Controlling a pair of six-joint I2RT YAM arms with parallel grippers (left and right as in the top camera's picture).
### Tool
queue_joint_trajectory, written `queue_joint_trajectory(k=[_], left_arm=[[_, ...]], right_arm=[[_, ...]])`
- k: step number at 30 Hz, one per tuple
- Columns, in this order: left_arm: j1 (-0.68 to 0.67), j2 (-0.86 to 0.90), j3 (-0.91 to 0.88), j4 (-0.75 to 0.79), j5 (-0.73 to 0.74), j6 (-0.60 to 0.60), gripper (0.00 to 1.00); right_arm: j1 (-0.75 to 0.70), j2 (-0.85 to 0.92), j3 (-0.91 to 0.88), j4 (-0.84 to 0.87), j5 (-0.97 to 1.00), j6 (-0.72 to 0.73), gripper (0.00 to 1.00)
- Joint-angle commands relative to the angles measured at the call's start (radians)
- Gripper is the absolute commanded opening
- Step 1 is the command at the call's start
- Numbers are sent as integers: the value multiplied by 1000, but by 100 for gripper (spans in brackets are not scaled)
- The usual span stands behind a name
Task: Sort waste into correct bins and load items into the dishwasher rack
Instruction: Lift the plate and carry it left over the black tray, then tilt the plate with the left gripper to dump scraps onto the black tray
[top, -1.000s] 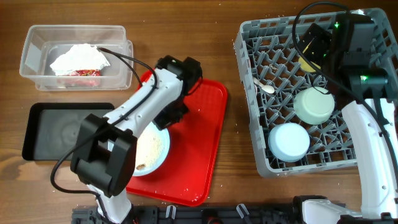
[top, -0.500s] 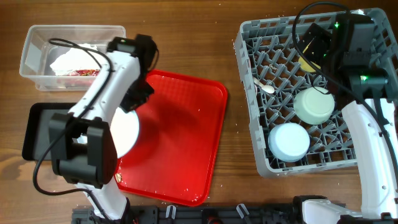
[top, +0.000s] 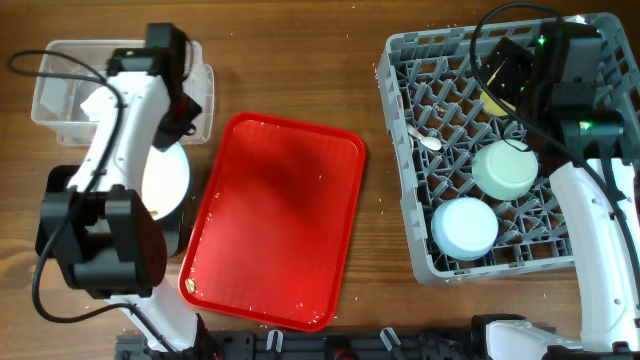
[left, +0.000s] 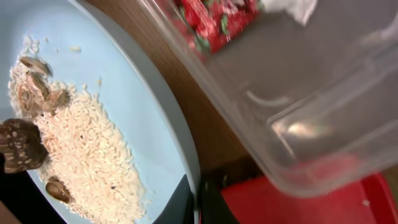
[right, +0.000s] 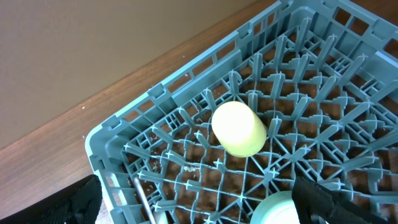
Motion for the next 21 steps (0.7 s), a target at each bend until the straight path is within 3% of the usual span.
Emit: queue_joint_trajectory(k=[1,16,21], left_arm=[[61,9,21,36,14,19,4],[265,-29,21,67,275,19,4],[320,-89,21,66,380,67,4]], right_arm=[[-2,10,5,-1,17,-8,100],[-2,10,5,-1,17,-8,100],[-2,10,5,-1,17,-8,100]])
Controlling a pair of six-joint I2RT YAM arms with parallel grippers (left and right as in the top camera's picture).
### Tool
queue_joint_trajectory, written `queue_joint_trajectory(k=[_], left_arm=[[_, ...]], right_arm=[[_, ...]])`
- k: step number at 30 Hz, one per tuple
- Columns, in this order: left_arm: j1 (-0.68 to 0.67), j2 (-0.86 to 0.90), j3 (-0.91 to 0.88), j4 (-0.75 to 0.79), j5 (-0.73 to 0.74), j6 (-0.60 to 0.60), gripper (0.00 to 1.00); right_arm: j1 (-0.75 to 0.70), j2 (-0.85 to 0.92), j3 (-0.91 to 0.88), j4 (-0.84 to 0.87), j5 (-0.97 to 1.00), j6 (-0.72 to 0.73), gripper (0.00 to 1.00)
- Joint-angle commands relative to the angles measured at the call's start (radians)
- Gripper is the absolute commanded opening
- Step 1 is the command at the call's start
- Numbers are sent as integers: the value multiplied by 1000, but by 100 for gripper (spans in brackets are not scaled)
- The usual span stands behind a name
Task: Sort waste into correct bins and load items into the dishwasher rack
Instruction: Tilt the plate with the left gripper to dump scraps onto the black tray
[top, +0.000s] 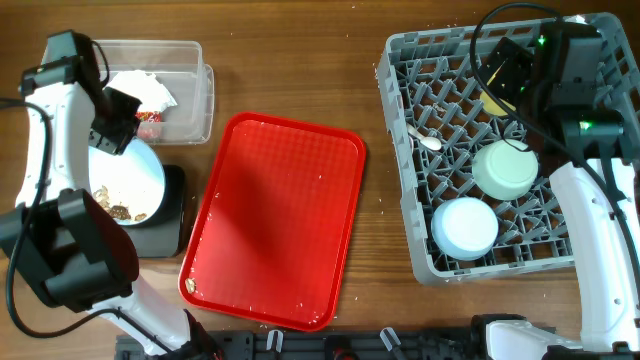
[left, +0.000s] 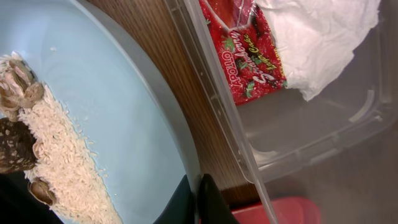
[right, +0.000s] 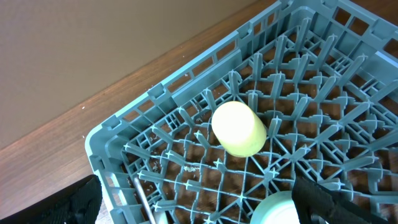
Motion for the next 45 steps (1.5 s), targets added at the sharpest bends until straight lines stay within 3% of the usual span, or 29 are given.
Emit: queue_joint_trajectory(k=[1,10,15,20,30,39,41,45], left_arm=[[42,-88,21,-4,109,46,4],[127,-98,21,-29,316,140,4],[182,-98,21,-66,335,156,4],[247,-98,21,-71,532,255,4],[378,-98,21,-133,726,391,4],[481,-98,21,-222,852,489,4],[496,-98,21,-230,911,557,4],[527,-98,21,-240,910,547,4]], right_arm=[[-2,10,5,-1,17,-8,100],[-2,10,5,-1,17,-8,100],[-2,10,5,-1,17,-8,100],[-2,10,5,1,17,-8,100],[-2,10,5,-1,17,-8,100],[-2,10,5,-1,17,-8,100],[-2,10,5,-1,17,-7,100],[-2,10,5,-1,17,-7,100]])
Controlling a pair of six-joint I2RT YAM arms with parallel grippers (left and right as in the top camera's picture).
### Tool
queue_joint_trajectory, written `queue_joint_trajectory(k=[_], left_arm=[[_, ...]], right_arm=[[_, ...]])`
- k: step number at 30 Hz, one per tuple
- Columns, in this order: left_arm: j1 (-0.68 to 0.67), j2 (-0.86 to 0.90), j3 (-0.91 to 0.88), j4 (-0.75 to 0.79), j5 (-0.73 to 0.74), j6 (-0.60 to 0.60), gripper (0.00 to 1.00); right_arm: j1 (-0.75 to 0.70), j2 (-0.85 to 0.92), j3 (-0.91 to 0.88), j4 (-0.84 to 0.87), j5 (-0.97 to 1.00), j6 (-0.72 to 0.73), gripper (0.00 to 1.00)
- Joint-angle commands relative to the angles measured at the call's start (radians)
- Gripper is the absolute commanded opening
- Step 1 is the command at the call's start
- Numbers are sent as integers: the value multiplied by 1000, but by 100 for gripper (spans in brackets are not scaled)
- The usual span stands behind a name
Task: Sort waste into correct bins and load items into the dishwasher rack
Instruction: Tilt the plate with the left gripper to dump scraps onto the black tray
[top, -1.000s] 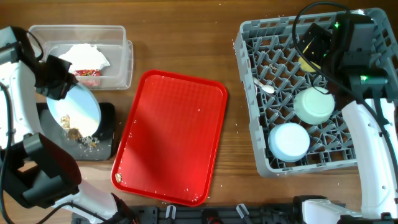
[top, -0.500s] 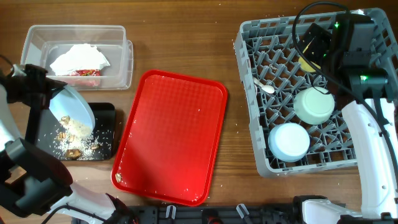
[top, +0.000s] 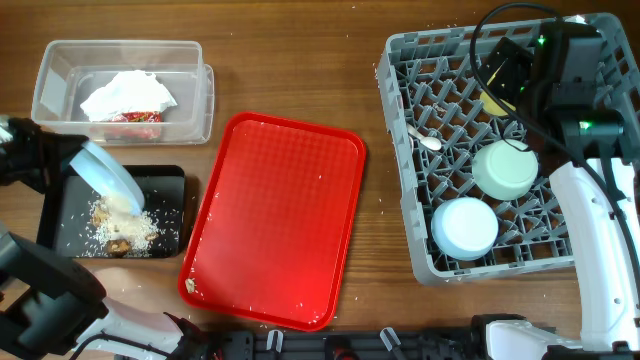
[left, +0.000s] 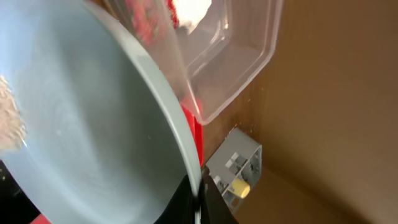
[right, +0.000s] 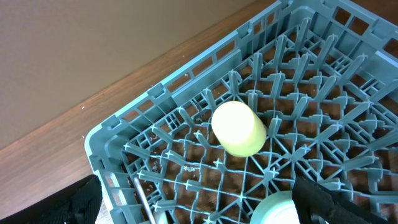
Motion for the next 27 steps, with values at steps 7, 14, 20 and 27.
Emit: queue_joint_trajectory(k=[7,14,20,27], left_arm=[[51,-23,19,-45,93,90,4],[71,-25,19,-105,105,113,4],[71,-28,19,-189,116,151,4],[72,-30,19,-147,116,143,4]], right_arm=[[-2,10,5,-1,17,-7,100],[-2,10,5,-1,17,-8,100],[-2,10,5,-1,17,-7,100],[-2,10,5,-1,17,-7,100]])
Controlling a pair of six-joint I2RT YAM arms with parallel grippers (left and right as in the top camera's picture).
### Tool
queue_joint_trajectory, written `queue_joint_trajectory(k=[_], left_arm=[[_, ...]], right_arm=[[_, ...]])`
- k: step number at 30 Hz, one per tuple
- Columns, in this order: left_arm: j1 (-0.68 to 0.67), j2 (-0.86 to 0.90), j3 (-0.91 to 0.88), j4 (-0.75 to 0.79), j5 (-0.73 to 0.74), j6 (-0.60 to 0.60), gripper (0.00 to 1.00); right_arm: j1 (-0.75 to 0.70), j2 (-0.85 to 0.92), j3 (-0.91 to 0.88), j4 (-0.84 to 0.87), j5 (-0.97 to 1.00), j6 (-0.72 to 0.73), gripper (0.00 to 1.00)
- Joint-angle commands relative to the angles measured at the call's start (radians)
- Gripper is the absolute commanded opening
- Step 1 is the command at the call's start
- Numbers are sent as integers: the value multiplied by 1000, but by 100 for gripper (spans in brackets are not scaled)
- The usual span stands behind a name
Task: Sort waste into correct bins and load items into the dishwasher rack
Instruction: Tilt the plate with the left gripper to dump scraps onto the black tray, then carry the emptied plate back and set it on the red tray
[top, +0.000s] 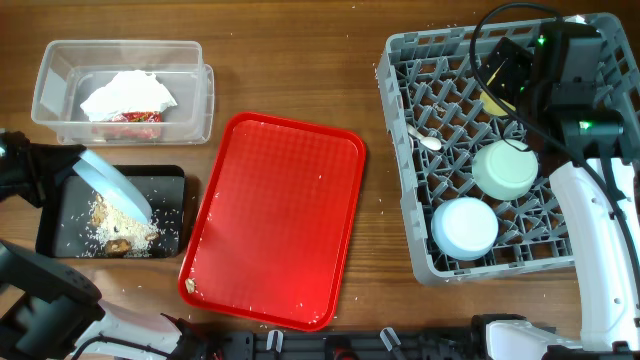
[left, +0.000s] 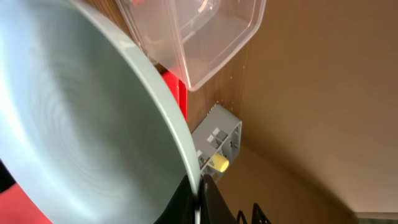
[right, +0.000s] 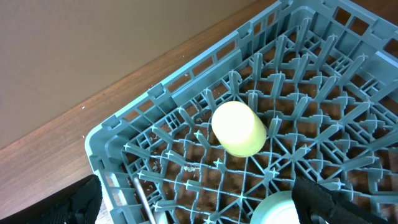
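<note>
My left gripper (top: 55, 170) (left: 198, 188) is shut on the rim of a light blue plate (top: 112, 187) (left: 81, 118). The plate tilts steeply over the black bin (top: 60, 240), and its face shows bare in the left wrist view. Rice and brown food scraps (top: 118, 232) lie in that bin. My right gripper (top: 508, 70) (right: 199, 208) hangs open over the far end of the grey dishwasher rack (top: 408, 200) (right: 118, 143), holding nothing. Below it a yellow cup (right: 239, 129) lies in the rack.
A clear bin (top: 195, 100) (left: 199, 43) at the back left holds a white napkin (top: 125, 92) and a red wrapper (top: 132, 117). A red tray (top: 275, 220) lies mid-table. The rack also holds a green bowl (top: 505, 170), a pale blue bowl (top: 465, 228) and a spoon (top: 428, 140).
The plate has tipped a little steeper and lower over the black bin. The last rice on its face is gone. The right arm has not moved.
The left gripper held the plate nearly level, with rice and brown scraps on it, beside the clear bin. Then the plate stood tilted over the black bin with the food lying in the bin. Now the plate is bare. The right gripper stayed open over the rack.
</note>
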Motion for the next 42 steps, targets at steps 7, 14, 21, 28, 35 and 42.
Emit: queue_joint_trajectory(k=[7,14,21,28,35,42], left_arm=[[7,-37,16,-69,19,66,4],[5,-55,16,-22,41,107,4],[1,-65,16,-64,-23,50,4],[-89,-143,16,-177,46,161,4],[-375,-234,16,-150,19,89,4],[-826,-234,16,52,-377,-340,4]], right_arm=[[-2,10,5,-1,17,-8,100],[-2,10,5,-1,17,-8,100],[-2,10,5,-1,17,-8,100],[-2,10,5,-1,17,-8,100],[-2,10,5,0,17,-7,100],[-2,10,5,-1,17,-8,100]])
